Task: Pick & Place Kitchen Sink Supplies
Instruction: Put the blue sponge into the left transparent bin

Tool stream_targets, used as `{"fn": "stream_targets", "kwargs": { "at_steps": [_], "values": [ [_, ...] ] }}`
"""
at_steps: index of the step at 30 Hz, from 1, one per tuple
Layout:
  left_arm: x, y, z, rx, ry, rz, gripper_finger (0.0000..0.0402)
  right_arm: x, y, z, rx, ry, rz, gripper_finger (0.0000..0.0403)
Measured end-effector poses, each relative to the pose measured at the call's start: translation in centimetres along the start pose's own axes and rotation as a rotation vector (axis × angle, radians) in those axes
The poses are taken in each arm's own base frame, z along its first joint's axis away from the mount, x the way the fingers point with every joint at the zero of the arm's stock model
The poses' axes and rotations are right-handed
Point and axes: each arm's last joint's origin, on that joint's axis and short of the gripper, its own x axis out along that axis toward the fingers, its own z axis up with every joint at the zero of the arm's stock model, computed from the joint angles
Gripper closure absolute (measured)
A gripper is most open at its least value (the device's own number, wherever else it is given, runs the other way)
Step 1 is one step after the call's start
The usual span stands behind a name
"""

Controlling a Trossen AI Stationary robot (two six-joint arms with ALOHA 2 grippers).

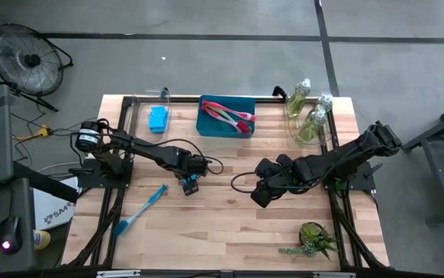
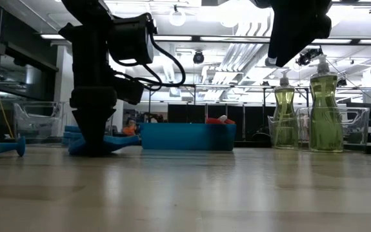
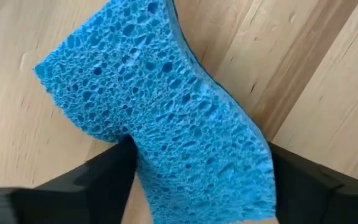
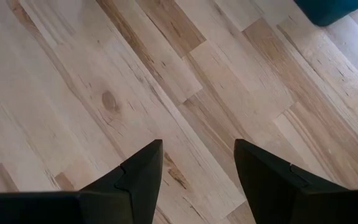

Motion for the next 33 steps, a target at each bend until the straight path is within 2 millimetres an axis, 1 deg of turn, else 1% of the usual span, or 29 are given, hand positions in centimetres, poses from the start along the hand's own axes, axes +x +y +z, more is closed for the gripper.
{"fn": "stream_targets", "kwargs": {
  "at_steps": [6, 22, 26, 30, 33],
  "values": [
    [0.0, 0.0, -0.1, 0.000, 0.010, -0.001, 0.0156, 0.0, 0.0, 0.0, -0.001, 0.001, -0.002, 0.0210],
    [-0.1, 0.1, -0.4, -0.006, 0.064, -0.012, 0.0258, 0.0, -0.2, 0.0, -0.025, -0.021, -0.030, 0.0210],
    [-0.9, 0.2, -0.5, 0.005, 0.139, 0.020, 0.0281, 0.0, -0.2, 0.1, -0.025, -0.042, -0.044, 0.0210],
    [-2.1, 0.3, -0.3, 0.024, 0.175, 0.116, 0.0298, 0.0, -0.2, 0.1, -0.044, -0.044, -0.046, 0.0210],
    [-3.0, 0.1, 0.6, 0.025, 0.127, 0.138, 0.0307, 0.0, -0.2, 0.1, -0.051, -0.042, -0.045, 0.0210]
  ]
}}
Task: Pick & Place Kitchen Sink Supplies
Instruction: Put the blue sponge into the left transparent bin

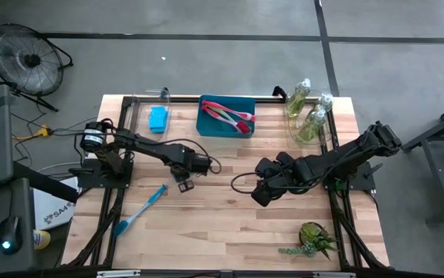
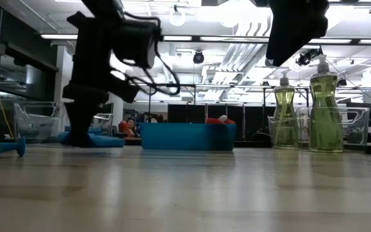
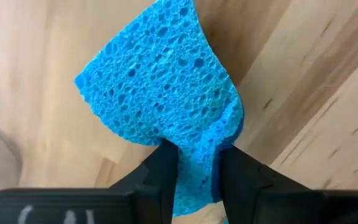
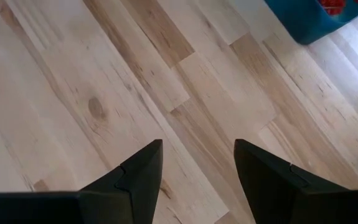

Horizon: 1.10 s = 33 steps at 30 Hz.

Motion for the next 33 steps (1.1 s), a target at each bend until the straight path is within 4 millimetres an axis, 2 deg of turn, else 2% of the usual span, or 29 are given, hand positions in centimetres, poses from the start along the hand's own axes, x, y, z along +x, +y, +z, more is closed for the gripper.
{"fn": "stream_targets", "kwargs": {
  "at_steps": [14, 22, 33],
  "values": [
    [-1.9, -0.2, 1.1, -0.008, -0.058, -0.007, 0.0319, 0.0, 0.0, -0.1, -0.026, 0.019, 0.015, 0.0210],
    [-4.9, -0.2, 2.2, 0.026, -0.121, 0.038, 0.0319, 0.0, 0.0, 0.0, 0.007, 0.014, 0.011, 0.0210],
    [-8.0, 3.0, 3.4, 0.027, -0.148, 0.100, 0.0319, 0.0, 0.0, 0.0, 0.005, 0.001, 0.001, 0.0210]
  ]
}}
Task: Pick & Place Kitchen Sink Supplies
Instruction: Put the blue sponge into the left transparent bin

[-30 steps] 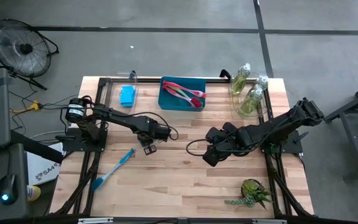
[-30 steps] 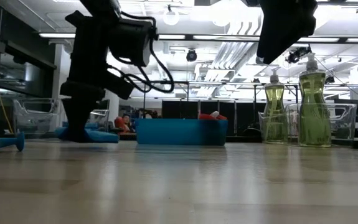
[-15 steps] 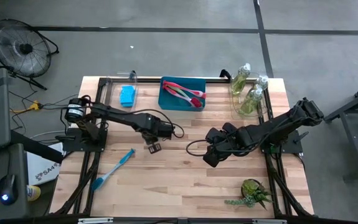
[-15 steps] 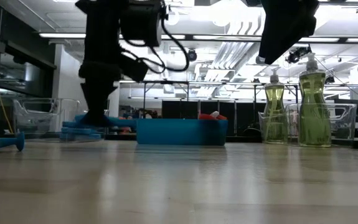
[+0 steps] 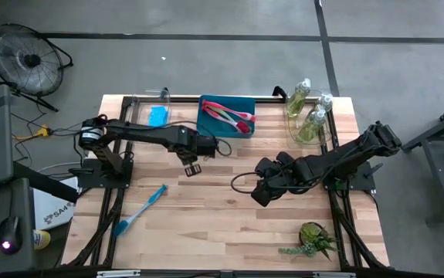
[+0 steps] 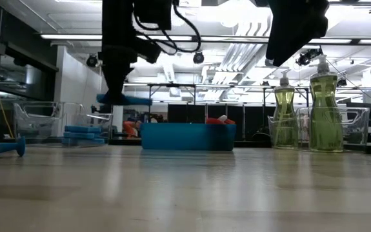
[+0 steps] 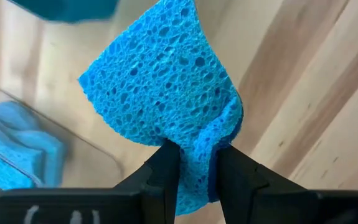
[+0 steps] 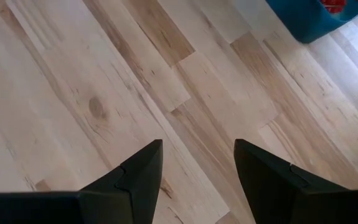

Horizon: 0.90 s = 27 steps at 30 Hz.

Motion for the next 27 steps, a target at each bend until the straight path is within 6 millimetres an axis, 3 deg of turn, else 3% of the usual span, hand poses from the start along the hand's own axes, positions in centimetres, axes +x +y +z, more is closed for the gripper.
{"fn": "stream_targets", "kwargs": {
  "at_steps": [8, 17, 27],
  "values": [
    [-2.0, 3.8, -0.5, -0.026, -0.061, 0.017, 0.0319, 0.0, 0.1, 0.0, -0.003, 0.008, 0.011, 0.0210],
    [-4.2, 9.5, -2.2, -0.086, -0.097, 0.101, 0.0319, 0.1, -0.1, 0.2, 0.009, -0.016, -0.005, 0.0210],
    [-4.0, 15.7, -3.4, -0.076, -0.054, 0.163, 0.0318, 0.9, -0.9, 2.2, 0.109, -0.052, 0.018, 0.0210]
  ]
}}
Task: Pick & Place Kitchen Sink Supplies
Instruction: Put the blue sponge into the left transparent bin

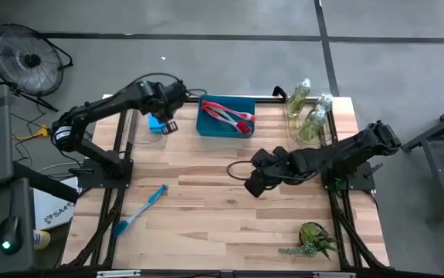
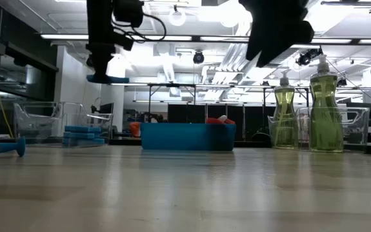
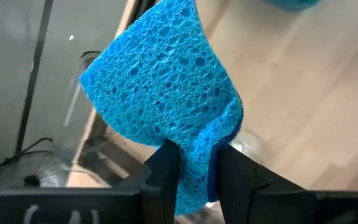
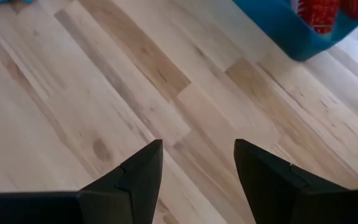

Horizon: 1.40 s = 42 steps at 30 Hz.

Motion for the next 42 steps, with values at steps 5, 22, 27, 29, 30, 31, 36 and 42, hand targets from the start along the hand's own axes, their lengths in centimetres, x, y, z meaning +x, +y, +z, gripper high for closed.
{"fn": "stream_targets", "kwargs": {
  "at_steps": [5, 22, 27, 29, 30, 31, 36, 42],
  "values": [
    [1.1, 2.8, -0.1, 0.001, 0.002, 0.012, 0.0318, 0.5, -0.6, 1.0, 0.043, -0.014, -0.009, 0.0210],
    [6.9, 6.6, -3.6, -0.390, 0.156, -0.070, 0.0318, 1.7, -2.2, 3.3, 0.149, -0.033, -0.018, 0.0210],
    [9.1, 5.5, -4.5, -0.442, 0.189, -0.076, 0.0318, 1.7, -2.2, 3.5, 0.148, -0.042, -0.015, 0.0210],
    [9.4, 5.4, -4.6, -0.455, 0.196, -0.073, 0.0318, 1.7, -2.2, 3.4, 0.145, -0.041, -0.016, 0.0210],
    [9.6, 5.3, -4.6, -0.465, 0.193, -0.069, 0.0318, 1.7, -2.2, 3.4, 0.144, -0.041, -0.016, 0.0210],
    [9.7, 5.3, -4.6, -0.479, 0.186, -0.058, 0.0318, 1.7, -2.2, 3.4, 0.142, -0.041, -0.016, 0.0210],
    [9.8, 5.5, -4.5, -0.580, 0.171, 0.003, 0.0318, 1.7, -2.2, 3.4, 0.126, -0.043, -0.018, 0.0210],
    [9.9, 5.6, -4.3, -0.667, 0.154, 0.014, 0.0318, 1.7, -2.2, 3.4, 0.126, -0.043, -0.018, 0.0210]
  ]
}}
